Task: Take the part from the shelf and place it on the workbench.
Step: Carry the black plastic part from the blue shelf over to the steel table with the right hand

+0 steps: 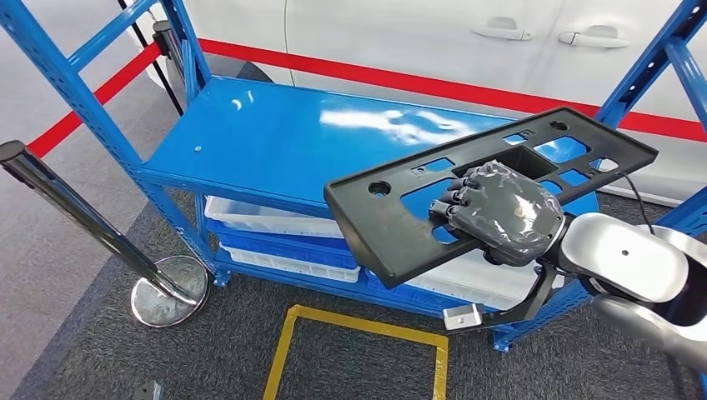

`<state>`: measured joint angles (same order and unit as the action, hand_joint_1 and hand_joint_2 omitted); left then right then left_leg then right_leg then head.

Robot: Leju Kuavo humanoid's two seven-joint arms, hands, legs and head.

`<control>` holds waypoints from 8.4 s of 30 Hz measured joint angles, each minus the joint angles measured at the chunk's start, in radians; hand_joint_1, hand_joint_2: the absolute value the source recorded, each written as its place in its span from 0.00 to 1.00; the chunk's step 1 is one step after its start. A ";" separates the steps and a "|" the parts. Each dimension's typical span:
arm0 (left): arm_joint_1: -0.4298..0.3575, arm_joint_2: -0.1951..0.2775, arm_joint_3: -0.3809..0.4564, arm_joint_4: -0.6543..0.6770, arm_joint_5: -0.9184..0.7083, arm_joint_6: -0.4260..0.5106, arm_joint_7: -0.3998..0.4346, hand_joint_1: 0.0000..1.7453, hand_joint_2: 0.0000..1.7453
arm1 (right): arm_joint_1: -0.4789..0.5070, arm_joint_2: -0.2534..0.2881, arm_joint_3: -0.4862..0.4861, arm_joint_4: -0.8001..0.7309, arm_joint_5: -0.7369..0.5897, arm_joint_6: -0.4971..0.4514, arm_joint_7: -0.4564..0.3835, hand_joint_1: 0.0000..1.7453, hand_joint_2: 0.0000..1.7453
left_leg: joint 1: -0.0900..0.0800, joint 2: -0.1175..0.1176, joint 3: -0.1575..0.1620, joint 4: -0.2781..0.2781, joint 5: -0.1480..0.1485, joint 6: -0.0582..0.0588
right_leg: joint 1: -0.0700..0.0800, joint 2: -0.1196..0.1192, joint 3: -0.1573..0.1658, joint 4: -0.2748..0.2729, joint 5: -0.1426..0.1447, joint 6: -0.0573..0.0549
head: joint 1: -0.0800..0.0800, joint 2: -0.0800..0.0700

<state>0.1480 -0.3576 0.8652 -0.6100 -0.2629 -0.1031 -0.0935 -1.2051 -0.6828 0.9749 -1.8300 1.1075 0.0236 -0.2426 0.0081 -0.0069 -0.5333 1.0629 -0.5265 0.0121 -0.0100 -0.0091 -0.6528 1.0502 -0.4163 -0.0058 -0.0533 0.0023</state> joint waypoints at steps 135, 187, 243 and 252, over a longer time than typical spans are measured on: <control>-0.026 -0.002 0.056 0.008 -0.040 0.008 0.020 0.00 1.00 | 0.056 0.002 0.097 0.112 0.000 0.013 0.015 1.00 1.00 | 0.008 0.017 -0.152 -0.017 0.135 0.024 | -0.006 0.008 -0.001 0.245 -0.106 0.044 | 0.001 0.000; -0.041 -0.001 0.144 0.010 -0.090 -0.027 0.011 0.00 1.00 | 0.002 0.091 0.128 0.178 -0.028 0.046 0.045 1.00 1.00 | 0.005 0.014 -0.045 -0.015 0.036 0.012 | 0.009 0.005 0.019 -0.001 -0.024 0.019 | -0.004 0.000; -0.041 0.000 0.136 0.027 -0.031 0.015 0.018 0.00 1.00 | 0.008 0.270 0.148 0.296 0.005 0.083 0.065 1.00 1.00 | 0.022 -0.017 -0.097 0.102 0.002 -0.020 | 0.004 0.093 0.027 -0.021 -0.006 -0.008 | 0.013 0.000; -0.029 -0.002 0.094 0.027 0.018 0.029 0.024 0.00 1.00 | 0.011 0.238 0.147 0.293 0.000 0.082 0.066 1.00 1.00 | 0.023 -0.003 -0.057 0.001 0.036 0.020 | 0.001 0.094 -0.036 0.063 -0.040 0.035 | 0.020 0.000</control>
<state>0.1188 -0.3594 0.9589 -0.5833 -0.2445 -0.0739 -0.0691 -1.1938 -0.4449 1.1217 -1.5367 1.1075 0.1061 -0.1771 0.0313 -0.0104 -0.5901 1.0636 -0.4904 0.0325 -0.0089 0.0849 -0.6888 1.1132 -0.4558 0.0294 -0.0335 0.0021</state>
